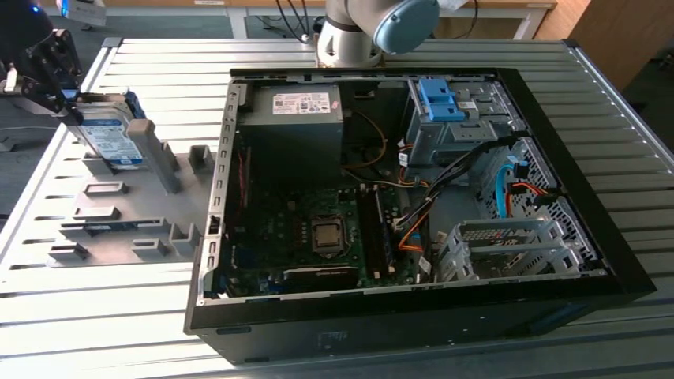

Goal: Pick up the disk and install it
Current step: 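Pick up the disk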

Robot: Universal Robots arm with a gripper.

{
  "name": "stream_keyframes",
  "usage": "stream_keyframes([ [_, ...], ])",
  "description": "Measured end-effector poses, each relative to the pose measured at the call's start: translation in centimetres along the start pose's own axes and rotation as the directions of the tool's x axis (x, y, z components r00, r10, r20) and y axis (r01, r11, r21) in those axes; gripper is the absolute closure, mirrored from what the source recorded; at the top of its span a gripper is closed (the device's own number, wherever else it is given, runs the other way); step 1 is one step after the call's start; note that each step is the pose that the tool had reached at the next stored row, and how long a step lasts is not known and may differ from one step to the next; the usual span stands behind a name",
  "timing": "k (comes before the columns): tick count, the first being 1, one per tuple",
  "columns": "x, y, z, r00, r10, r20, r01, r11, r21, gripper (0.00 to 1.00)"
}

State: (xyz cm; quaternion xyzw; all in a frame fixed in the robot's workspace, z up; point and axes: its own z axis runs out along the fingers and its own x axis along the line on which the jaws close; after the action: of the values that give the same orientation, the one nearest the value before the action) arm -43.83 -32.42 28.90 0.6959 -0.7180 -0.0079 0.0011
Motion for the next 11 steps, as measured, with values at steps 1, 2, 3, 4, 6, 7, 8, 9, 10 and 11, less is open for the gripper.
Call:
stream_keyframes([
  [1, 0.0, 0.0, -0.06, 1.0, 0.0, -0.0001, 0.0, 1.0, -0.0002, 0.64],
  [2, 0.0, 0.0, -0.13, 1.0, 0.0, -0.0001, 0.0, 1.0, -0.0003, 0.64],
  [3, -0.01, 0.01, -0.2, 1.0, 0.0, 0.0, 0.0, 1.0, -0.0003, 0.64],
  [4, 0.0, 0.01, -0.28, 1.0, 0.0, 0.0, 0.0, 1.0, -0.0002, 0.64],
  [6, 0.0, 0.01, -0.49, 1.0, 0.0, -0.0001, 0.0, 1.0, -0.0004, 0.64],
  [7, -0.01, 0.01, -0.59, 1.0, 0.0, -0.0001, 0.0, 1.0, -0.0004, 0.64],
  [8, -0.01, 0.01, -0.7, 1.0, 0.0, -0.0001, 0.0, 1.0, -0.0003, 0.64],
  [9, -0.01, 0.01, -0.81, 1.0, 0.0, -0.0001, 0.0, 1.0, -0.0003, 0.64],
  [10, -0.01, 0.01, -0.93, 1.0, 0.0, -0.0001, 0.0, 1.0, -0.0003, 0.64],
  [11, -0.02, 0.01, -1.04, 1.0, 0.0, -0.0001, 0.0, 1.0, -0.0003, 0.64],
])
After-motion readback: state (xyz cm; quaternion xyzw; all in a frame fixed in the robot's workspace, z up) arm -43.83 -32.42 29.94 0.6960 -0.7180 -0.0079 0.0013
